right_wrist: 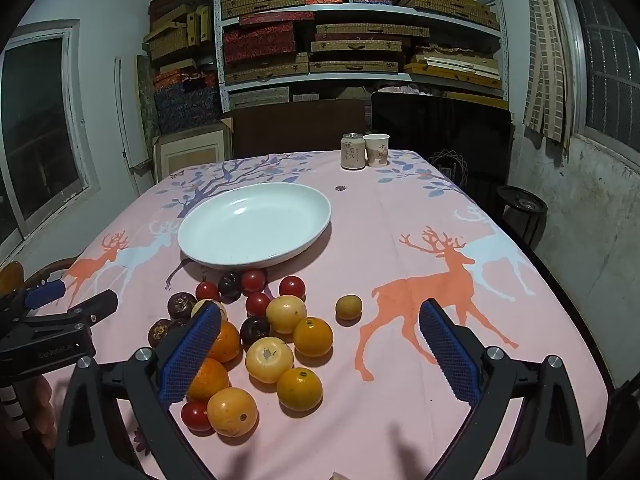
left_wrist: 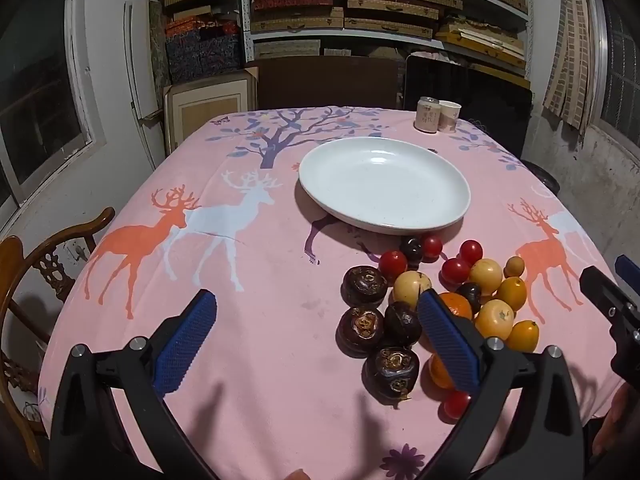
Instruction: Organize fruits
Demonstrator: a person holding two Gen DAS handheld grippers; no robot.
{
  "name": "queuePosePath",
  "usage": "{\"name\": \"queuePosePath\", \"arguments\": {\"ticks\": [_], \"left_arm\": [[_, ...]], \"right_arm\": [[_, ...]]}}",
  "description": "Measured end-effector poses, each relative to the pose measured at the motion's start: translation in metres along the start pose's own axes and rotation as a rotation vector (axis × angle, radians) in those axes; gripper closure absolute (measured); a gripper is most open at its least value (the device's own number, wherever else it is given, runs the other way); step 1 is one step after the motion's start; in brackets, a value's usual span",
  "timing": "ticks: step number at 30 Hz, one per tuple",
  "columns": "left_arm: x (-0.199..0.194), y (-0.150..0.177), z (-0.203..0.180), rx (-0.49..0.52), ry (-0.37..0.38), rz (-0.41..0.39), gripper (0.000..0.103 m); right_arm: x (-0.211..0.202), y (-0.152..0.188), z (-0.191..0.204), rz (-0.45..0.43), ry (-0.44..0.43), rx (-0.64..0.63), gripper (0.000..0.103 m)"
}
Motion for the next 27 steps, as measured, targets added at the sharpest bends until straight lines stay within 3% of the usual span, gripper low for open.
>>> {"name": "queuePosePath", "arguments": {"ticks": [1, 27], "left_arm": [[0.0025, 0.0021, -0.0002, -0.008, 0.005, 0.03, 0.004], [0.0032, 0.0046, -0.0053, 0.003, 0.01, 0.02, 0.004]], "right_arm": [[0.0002, -0.0003, 0.0002, -0.001, 0.001, 0.0, 0.004], [-0.0028, -0.0002, -0.0008, -0.005, 0.01, -0.01, 0.004]]}}
Point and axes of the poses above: each gripper's, at about its wrist camera, not at the fingertips, and x roughly the way its jaws point, z to its left, y to its underside, the point moved 10 cm from there along x, roughly the way its jaws point, and after that the axes turned 2 degrees about -x, right-handed, at the moved point
